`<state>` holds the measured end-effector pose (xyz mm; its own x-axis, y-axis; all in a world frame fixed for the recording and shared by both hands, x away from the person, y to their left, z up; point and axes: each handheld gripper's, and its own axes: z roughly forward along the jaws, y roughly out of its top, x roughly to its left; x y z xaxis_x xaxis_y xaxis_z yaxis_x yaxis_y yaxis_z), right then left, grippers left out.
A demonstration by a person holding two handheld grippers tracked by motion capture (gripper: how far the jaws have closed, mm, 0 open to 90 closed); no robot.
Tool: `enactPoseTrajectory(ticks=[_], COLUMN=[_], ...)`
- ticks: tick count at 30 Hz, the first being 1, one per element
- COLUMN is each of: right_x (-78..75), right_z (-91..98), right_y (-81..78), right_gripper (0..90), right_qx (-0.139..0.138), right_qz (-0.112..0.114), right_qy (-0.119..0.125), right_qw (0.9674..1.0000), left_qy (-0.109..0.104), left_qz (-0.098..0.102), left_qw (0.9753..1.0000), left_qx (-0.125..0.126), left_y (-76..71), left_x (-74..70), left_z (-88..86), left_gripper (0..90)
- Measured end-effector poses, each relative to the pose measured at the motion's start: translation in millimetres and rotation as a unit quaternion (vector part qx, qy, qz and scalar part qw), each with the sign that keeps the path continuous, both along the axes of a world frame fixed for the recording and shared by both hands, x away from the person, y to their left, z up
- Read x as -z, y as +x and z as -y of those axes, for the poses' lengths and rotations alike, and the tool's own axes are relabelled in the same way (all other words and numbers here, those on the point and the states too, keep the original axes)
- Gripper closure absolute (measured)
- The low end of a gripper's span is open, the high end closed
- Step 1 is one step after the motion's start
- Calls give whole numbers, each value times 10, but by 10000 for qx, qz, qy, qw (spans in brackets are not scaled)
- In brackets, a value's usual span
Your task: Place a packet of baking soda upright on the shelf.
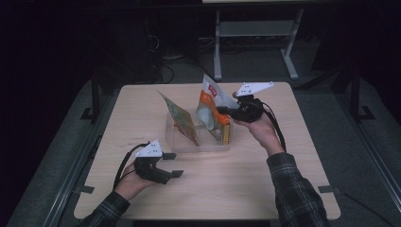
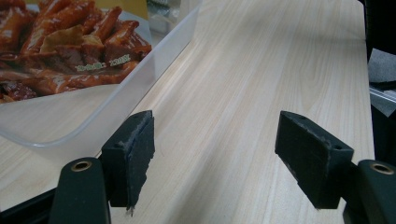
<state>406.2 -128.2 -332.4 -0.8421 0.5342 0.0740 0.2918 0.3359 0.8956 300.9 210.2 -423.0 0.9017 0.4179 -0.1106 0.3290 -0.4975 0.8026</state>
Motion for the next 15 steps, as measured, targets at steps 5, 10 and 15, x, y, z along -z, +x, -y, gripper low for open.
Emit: enactPoseTrajectory(ticks=[5, 10, 15], right_x=[-23, 3, 66], right_z=[30, -1, -85], right_y=[-2, 12, 9], right_gripper=[900, 900, 898], right_qx=[139, 220, 165], right_qz=[78, 83, 26], right_qy=[77, -40, -213], right_qw=[9998, 9997, 9996], left_qy=[-10, -5, -13], left_qz=[-9, -14, -17], left_qw=[10000, 10000, 10000], left_qx=[-3, 16, 58], left_y=[-1, -10, -12], left_x=[0, 0, 10], left_z=[4, 12, 24], left_gripper=[281, 280, 279])
